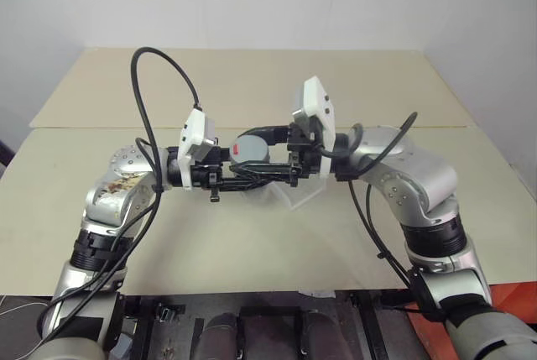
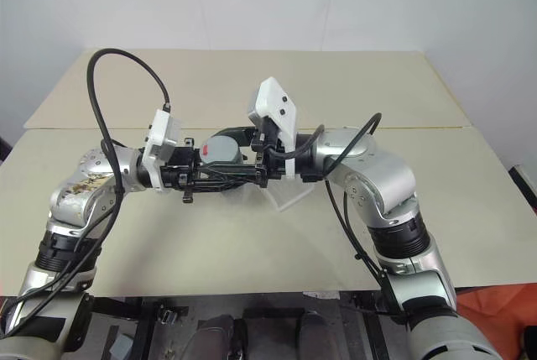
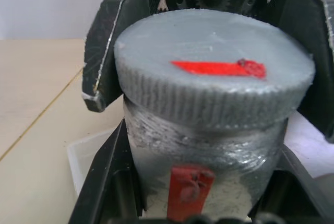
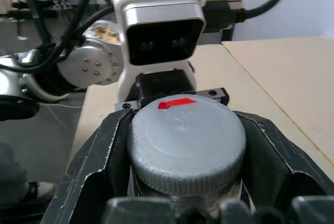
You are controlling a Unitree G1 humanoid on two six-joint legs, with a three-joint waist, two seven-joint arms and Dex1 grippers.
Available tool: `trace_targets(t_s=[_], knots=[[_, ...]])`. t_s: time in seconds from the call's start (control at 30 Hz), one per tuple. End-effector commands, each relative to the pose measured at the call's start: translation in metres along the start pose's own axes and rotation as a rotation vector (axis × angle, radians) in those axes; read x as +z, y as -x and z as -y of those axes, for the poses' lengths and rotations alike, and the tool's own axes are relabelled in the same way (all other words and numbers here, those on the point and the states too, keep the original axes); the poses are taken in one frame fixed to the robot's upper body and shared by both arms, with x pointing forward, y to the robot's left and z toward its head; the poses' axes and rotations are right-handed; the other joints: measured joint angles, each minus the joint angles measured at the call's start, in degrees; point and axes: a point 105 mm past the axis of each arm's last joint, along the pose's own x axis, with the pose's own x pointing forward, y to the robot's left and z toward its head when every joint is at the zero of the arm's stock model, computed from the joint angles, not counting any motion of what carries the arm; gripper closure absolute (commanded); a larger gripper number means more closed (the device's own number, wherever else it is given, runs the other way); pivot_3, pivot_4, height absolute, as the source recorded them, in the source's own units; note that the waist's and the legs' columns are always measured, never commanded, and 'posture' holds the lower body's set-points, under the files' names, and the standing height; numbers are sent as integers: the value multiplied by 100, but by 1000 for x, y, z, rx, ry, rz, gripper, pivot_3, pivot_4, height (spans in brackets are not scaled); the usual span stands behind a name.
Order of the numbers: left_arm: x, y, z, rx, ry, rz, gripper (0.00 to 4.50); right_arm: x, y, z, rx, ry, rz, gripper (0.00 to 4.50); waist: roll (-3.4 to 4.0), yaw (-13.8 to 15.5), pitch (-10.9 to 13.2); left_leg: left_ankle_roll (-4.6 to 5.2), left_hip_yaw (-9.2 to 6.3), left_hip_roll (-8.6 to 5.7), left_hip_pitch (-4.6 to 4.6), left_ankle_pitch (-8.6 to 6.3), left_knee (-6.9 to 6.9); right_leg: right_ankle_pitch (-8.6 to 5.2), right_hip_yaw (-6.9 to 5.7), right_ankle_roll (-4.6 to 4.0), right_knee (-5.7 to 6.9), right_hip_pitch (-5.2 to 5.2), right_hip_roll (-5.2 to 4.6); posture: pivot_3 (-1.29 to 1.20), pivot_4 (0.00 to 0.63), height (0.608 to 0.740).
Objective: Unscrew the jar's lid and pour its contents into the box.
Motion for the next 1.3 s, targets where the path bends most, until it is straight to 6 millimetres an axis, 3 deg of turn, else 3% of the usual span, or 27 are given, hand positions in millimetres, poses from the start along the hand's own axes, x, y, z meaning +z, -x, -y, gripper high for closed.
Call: trace_targets(t_s=[0.03,0.17,0.43,0.47,0.57,0.6,0.8,0.9,1.17,1.3], knots=[[12,4,14,-139,-33,29,2561,20,10,-16,226,75,81,1746,0,1,0,0,0,0,0,0,0,0,0,0,-1,0,0,0,150,740],[16,6,27,-245,-34,45,2561,18,14,-21,475,85,97,1746,3,-17,2,0,0,2,1,0,0,0,1,0,-1,0,5,0,150,740],[12,3,28,-161,-50,51,2561,12,-2,1,421,130,81,1746,6,-19,5,-3,0,12,1,1,-1,0,6,-2,7,-5,17,0,150,740],[12,2,25,-125,-46,50,2561,12,-1,2,396,128,84,1008,7,1,5,-3,0,13,-4,1,0,0,5,-1,11,-8,16,0,150,740],[11,3,19,-54,-36,51,2561,14,7,4,310,133,98,79,6,43,5,-3,-5,10,-12,2,1,1,-2,-1,15,-10,7,0,150,740],[10,4,16,-25,-30,45,2561,15,10,4,277,139,98,33,6,54,5,-4,-5,9,-11,1,2,1,-2,-1,13,-10,6,0,150,740],[11,12,7,49,-5,48,2561,22,36,5,30,164,82,33,6,53,5,-5,-3,7,-11,2,1,0,-2,-1,9,-13,2,0,150,740],[8,13,4,46,-2,36,2561,29,40,-1,-36,160,91,33,6,30,5,-7,0,7,-8,4,0,0,1,-2,12,-16,4,0,150,740],[7,6,-2,18,-19,12,2561,26,9,-10,-142,118,47,33,6,-5,5,-9,1,7,-8,5,0,0,4,-2,15,-18,7,0,150,740],[10,5,-3,11,-24,15,2561,24,-3,-5,-179,111,34,33,6,-6,5,-8,1,5,-13,5,0,0,4,-2,14,-22,7,0,150,740]])
